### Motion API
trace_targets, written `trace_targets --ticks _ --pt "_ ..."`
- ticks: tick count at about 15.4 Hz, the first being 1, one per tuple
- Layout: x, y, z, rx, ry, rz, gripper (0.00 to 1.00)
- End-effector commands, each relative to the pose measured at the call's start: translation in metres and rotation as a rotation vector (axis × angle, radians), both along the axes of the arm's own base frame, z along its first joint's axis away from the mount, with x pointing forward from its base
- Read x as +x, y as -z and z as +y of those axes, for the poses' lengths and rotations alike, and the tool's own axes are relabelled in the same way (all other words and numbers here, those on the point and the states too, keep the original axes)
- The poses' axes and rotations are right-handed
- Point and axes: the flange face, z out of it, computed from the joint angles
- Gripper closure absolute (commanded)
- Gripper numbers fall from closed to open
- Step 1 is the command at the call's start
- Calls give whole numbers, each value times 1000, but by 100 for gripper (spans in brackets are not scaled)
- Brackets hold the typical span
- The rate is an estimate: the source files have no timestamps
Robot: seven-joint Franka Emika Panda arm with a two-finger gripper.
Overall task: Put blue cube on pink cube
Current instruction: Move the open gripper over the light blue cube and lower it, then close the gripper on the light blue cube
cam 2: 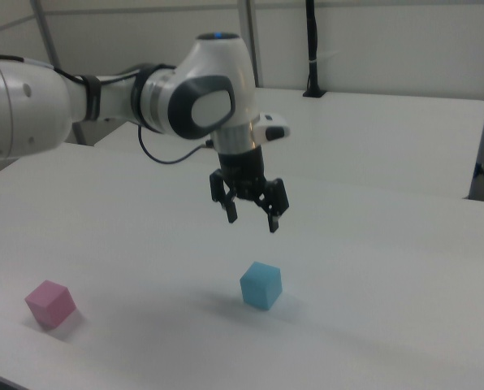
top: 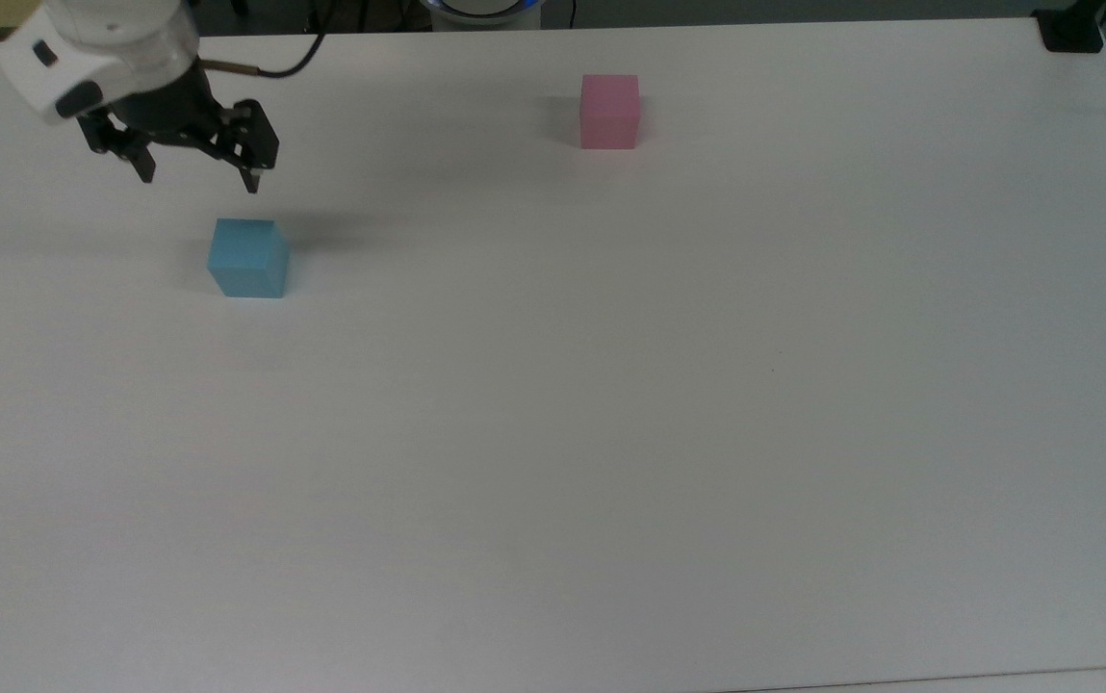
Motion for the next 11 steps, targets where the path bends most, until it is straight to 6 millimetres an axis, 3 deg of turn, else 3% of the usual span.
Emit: trace_targets --ticks 1,4,7,11 --pt "-5 42 7 12 -15 10 0" --pt "-5 86 5 16 -16 17 0" --pt "-5 101 3 19 -15 37 0" --pt "-5 106 -8 -3 -18 32 0"
